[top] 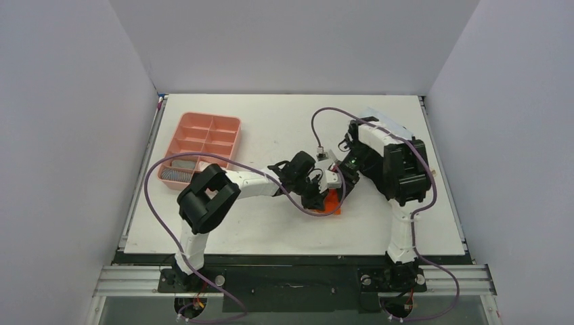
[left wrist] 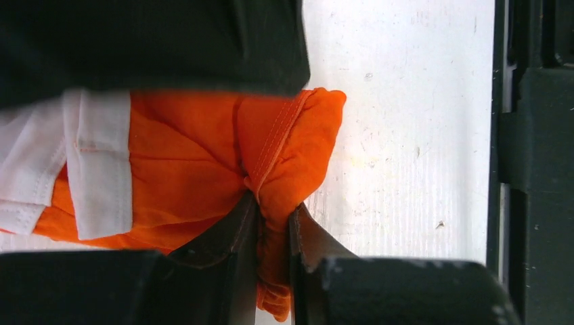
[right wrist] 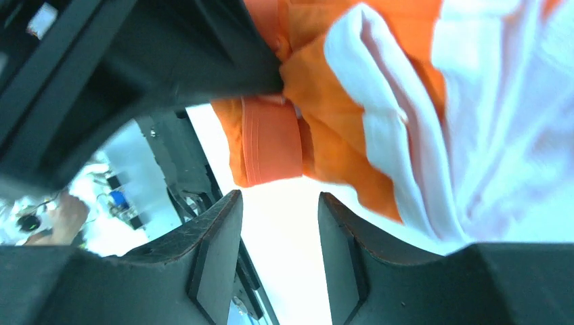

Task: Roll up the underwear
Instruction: Roll the underwear to the center of the board.

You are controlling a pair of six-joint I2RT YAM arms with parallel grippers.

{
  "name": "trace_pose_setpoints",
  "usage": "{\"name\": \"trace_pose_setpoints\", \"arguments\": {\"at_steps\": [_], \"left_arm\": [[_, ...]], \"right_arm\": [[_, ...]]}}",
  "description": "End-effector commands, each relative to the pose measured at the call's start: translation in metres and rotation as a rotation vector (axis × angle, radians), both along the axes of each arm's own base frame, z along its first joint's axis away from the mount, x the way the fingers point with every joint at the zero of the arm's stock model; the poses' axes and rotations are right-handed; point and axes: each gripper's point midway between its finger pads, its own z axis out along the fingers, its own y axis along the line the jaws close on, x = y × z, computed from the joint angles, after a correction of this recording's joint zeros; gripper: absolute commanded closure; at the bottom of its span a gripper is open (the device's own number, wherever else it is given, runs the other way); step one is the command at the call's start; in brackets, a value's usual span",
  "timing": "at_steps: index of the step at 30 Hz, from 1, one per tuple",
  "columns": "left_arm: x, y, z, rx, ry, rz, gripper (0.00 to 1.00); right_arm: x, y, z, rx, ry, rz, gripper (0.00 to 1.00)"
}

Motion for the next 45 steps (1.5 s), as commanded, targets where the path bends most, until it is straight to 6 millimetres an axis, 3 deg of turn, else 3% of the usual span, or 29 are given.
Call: {"name": "trace_pose_setpoints", "arguments": {"at_steps": [1,9,17,24,29,30,31,37,45], "left_arm": [[-0.006,0.027,-0.028,0.109,0.195,0.065,1.0],[0.005,0.025,-0.029,0.099,0.387,0.126,1.0],[0.006,0.017,-0.037,0.166,0.543,0.142,1.0],[0.01,0.011,-0.039,0.231,0.757,0.197,1.0],[0.01,0.009,-0.048,0.254,0.918,0.249,1.0],[0.013,0.009,-0.047,0.254,0.937,0.266,1.0],[0.012,0.009,-0.05,0.263,0.966,0.279,1.0],[0.017,0.009,-0.056,0.283,1.061,0.324,1.0],[0.022,0.009,-0.063,0.312,1.066,0.359,1.0]], "right_arm": [[0.02,-0.015,0.022,-0.014,-0.144,-0.059,0.58],[0.035,-0.035,0.04,-0.018,-0.289,-0.238,0.57],[0.039,-0.051,0.05,-0.035,-0.449,-0.395,0.57],[0.033,-0.055,0.06,-0.05,-0.628,-0.418,0.57],[0.023,-0.042,0.052,-0.134,-0.79,-0.335,0.56],[0.029,-0.037,0.059,-0.131,-0.861,-0.34,0.56],[0.024,-0.034,0.053,-0.17,-0.89,-0.304,0.55],[0.03,-0.01,0.056,-0.247,-1.11,-0.19,0.53],[0.025,0.014,0.038,-0.356,-1.202,0.025,0.52]]}}
